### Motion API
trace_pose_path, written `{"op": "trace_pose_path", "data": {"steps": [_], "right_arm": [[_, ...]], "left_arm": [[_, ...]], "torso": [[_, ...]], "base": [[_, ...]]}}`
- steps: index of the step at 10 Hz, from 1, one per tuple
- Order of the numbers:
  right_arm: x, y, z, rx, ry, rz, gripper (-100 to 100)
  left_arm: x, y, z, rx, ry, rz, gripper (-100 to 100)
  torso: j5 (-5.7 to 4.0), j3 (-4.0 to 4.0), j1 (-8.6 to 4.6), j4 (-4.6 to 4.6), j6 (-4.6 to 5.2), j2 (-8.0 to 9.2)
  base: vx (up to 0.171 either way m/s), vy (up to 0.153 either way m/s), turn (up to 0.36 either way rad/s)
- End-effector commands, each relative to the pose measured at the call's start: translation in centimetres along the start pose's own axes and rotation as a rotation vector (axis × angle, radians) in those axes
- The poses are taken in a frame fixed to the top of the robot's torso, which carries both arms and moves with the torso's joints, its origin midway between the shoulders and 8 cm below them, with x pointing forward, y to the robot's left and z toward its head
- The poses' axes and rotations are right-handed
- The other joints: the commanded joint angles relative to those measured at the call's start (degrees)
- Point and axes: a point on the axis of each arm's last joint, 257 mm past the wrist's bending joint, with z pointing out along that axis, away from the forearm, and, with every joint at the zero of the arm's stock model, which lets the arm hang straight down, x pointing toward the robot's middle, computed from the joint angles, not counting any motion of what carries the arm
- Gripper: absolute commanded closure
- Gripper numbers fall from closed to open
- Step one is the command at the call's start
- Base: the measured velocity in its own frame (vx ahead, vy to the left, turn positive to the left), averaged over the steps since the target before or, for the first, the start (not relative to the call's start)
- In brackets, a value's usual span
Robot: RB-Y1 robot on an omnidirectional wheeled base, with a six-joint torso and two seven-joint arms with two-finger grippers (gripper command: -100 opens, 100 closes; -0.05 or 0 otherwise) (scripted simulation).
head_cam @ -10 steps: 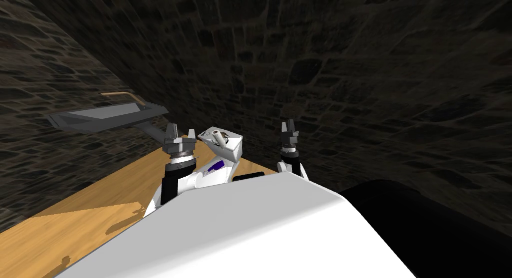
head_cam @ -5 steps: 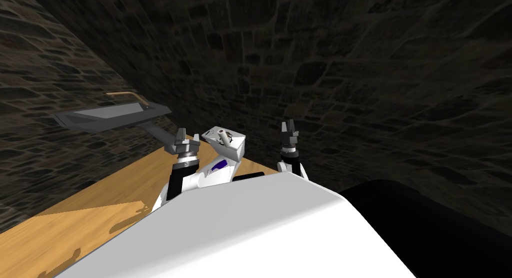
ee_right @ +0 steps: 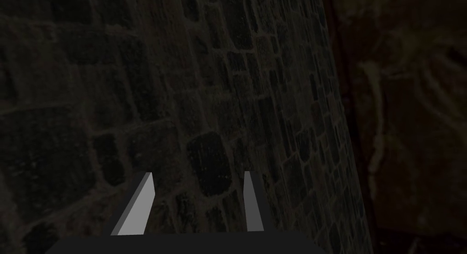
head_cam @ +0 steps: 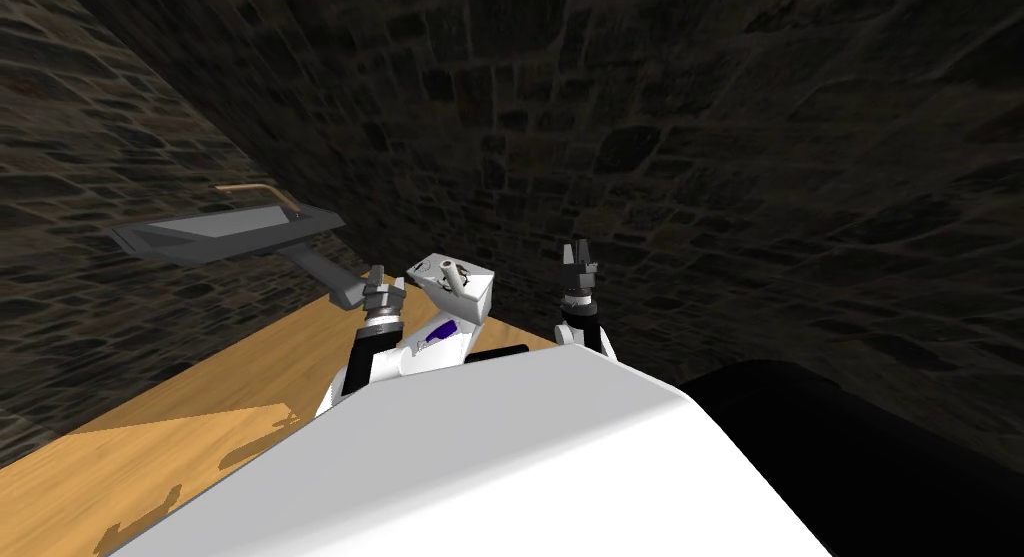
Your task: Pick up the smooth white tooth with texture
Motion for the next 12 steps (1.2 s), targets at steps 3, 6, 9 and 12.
{"op": "trace_pose_path", "data": {"steps": [3, 6, 9, 12], "right_arm": [[0.0, 0.0, 0.0, 0.000, 0.000, 0.000, 0], [0.0, 0.0, 0.0, 0.000, 0.000, 0.000, 0], [0.0, 0.0, 0.0, 0.000, 0.000, 0.000, 0], [0.0, 0.0, 0.0, 0.000, 0.000, 0.000, 0]], "left_arm": [[-0.1, 4.8, -0.7, -0.131, 0.005, 0.033, -100], [-0.2, 8.1, -1.7, -0.224, 0.023, 0.077, -100], [-0.6, 11.5, -3.0, -0.325, 0.049, 0.138, -100], [-1.2, 14.9, -4.6, -0.427, 0.079, 0.207, -100]], "torso": [[-0.01, -0.04, -0.04, -0.01, 0.00, -0.06], [-0.04, -0.04, -0.15, -0.02, 0.00, -0.07], [-0.06, -0.05, -0.26, -0.02, 0.00, -0.08], [-0.07, -0.06, -0.28, -0.02, 0.01, -0.11]], "base": [[0.039, 0.012, -0.009], [0.040, -0.015, -0.022], [0.043, -0.040, -0.038], [0.051, -0.053, -0.056]]}}
